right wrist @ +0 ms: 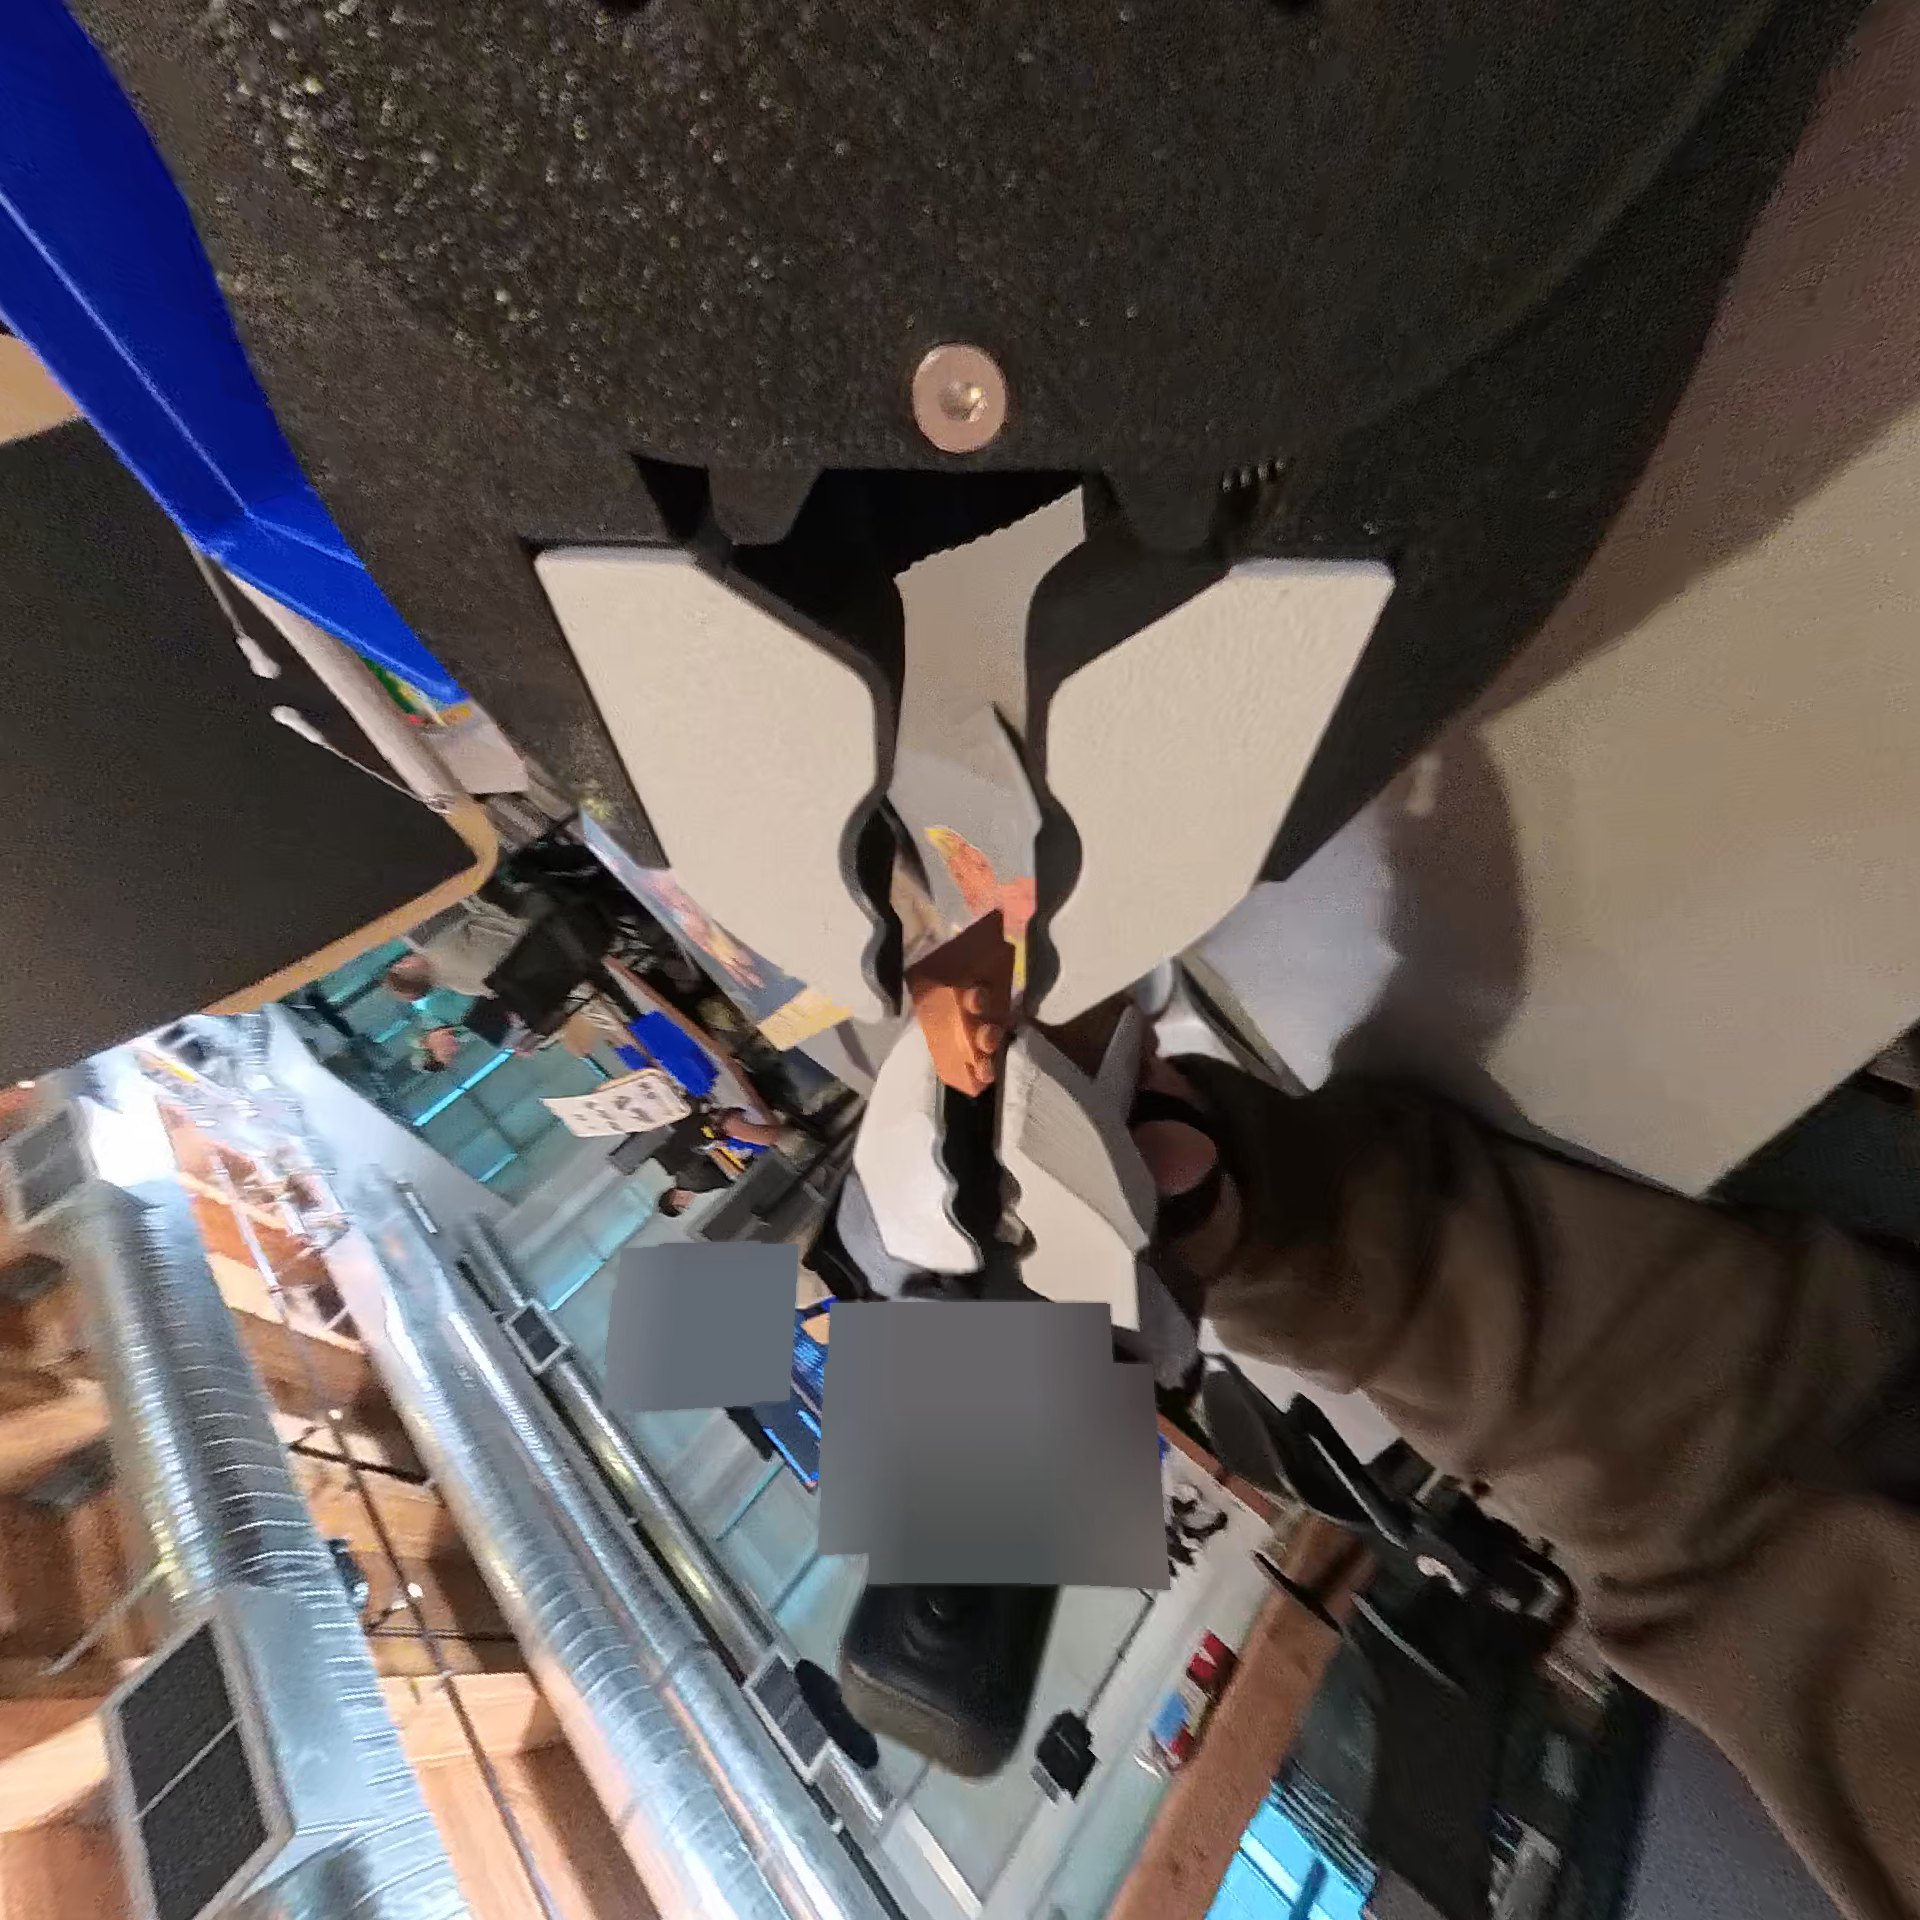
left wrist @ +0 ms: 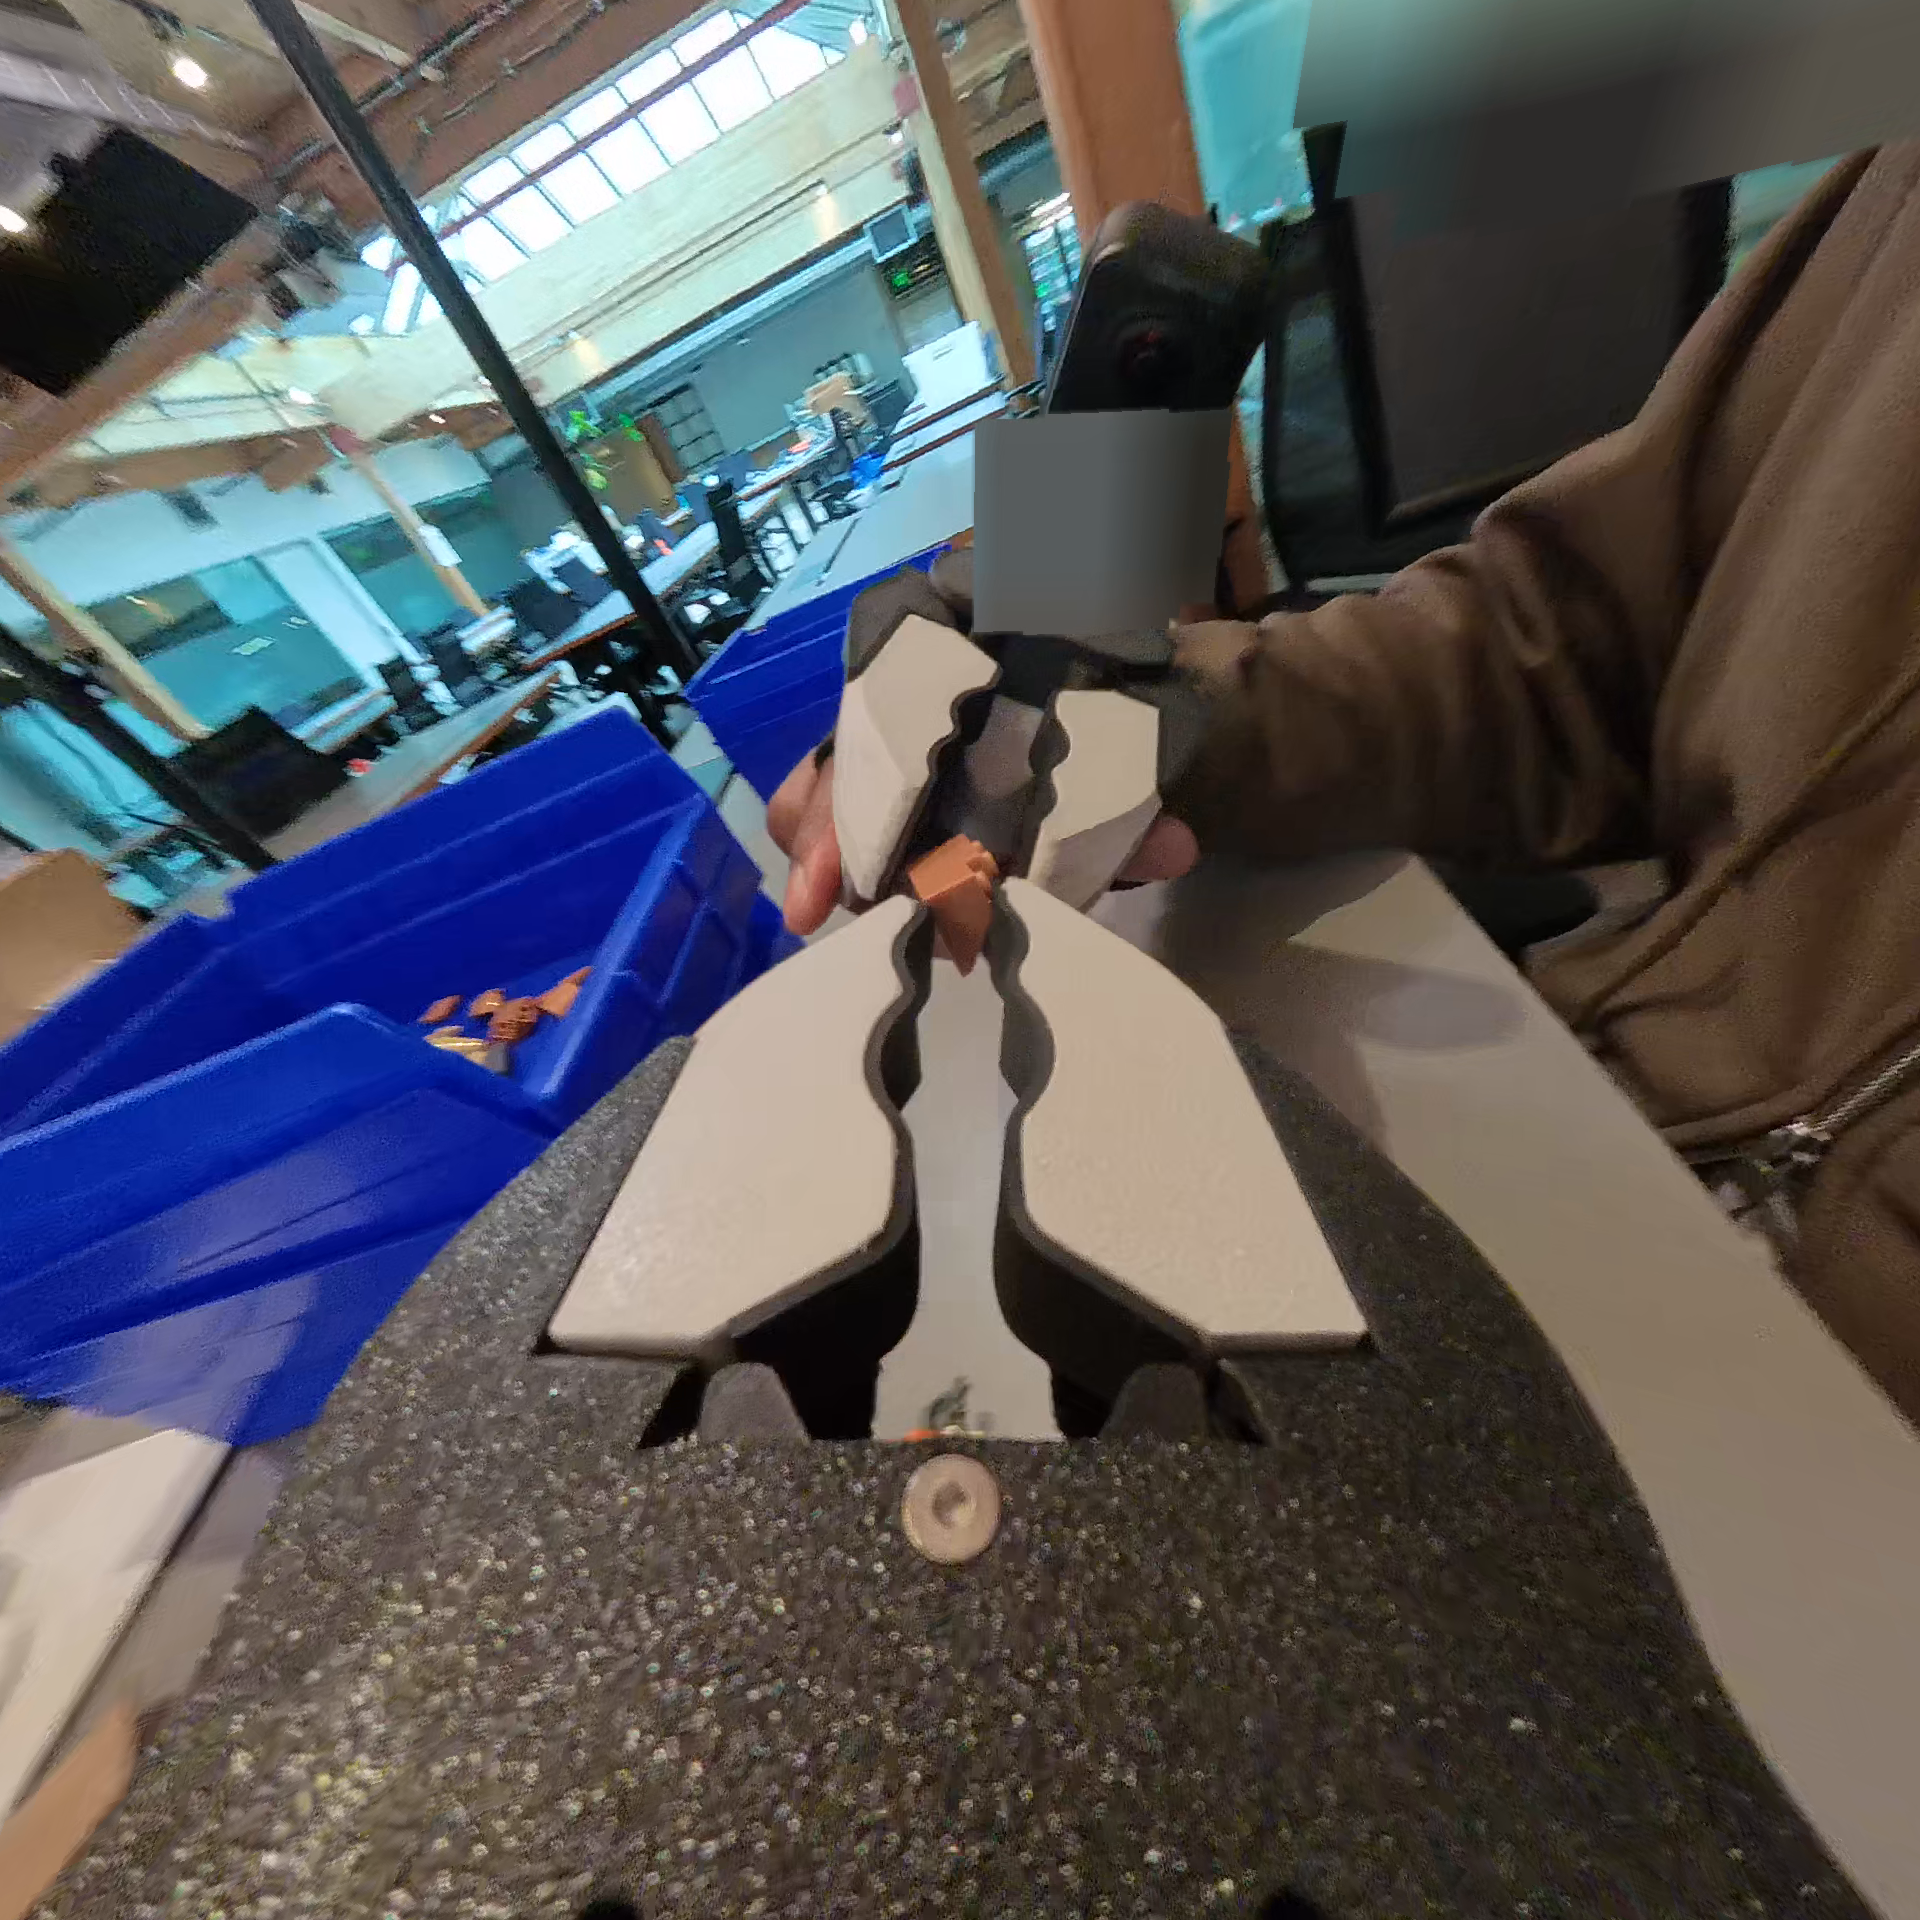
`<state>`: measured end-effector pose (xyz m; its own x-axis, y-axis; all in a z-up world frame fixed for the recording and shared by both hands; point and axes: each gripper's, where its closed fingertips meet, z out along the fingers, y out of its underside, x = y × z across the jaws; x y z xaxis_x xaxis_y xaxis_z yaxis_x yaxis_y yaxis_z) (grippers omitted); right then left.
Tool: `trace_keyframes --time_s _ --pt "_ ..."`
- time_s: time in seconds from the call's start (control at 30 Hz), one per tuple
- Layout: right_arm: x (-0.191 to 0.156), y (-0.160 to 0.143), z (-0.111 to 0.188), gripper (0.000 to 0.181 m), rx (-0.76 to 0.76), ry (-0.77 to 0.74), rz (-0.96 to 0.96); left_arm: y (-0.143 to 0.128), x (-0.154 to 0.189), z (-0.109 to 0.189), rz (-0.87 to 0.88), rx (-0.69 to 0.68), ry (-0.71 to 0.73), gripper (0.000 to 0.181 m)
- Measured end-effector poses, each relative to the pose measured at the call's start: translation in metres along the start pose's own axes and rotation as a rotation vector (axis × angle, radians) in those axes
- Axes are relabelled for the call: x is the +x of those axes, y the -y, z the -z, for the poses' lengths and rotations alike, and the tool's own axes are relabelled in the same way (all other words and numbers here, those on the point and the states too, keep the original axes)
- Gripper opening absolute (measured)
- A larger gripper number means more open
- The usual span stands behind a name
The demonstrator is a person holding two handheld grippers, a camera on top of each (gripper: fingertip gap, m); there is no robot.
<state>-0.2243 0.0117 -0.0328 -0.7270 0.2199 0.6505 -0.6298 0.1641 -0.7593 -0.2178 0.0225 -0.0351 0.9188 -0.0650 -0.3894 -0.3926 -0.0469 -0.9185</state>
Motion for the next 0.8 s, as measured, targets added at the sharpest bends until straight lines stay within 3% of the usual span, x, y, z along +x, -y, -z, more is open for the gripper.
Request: trace_keyframes --time_s 0.13,0.3,0.43,0.57,0.8 --pt "0.014 0.0 0.003 0.02 -0.008 -0.063 -0.044 0.006 -0.012 0.004 -0.219 -0.004 0.163 0.011" --pt "0.031 -0.001 0.006 0.019 0.012 -0.091 -0.291 0.017 -0.026 0.013 -0.652 -0.022 0.437 0.011" --pt "0.034 0.003 0.003 0.024 0.063 -0.071 -0.451 0.015 -0.031 0.013 -0.908 -0.1 0.57 0.011" --pt "0.032 0.007 0.0 0.024 0.06 -0.121 -0.367 0.018 -0.036 0.015 -0.973 -0.112 0.657 0.011" --pt "0.031 0.011 -0.003 0.023 0.056 -0.174 -0.286 0.019 -0.034 0.013 -1.001 -0.116 0.675 0.011"
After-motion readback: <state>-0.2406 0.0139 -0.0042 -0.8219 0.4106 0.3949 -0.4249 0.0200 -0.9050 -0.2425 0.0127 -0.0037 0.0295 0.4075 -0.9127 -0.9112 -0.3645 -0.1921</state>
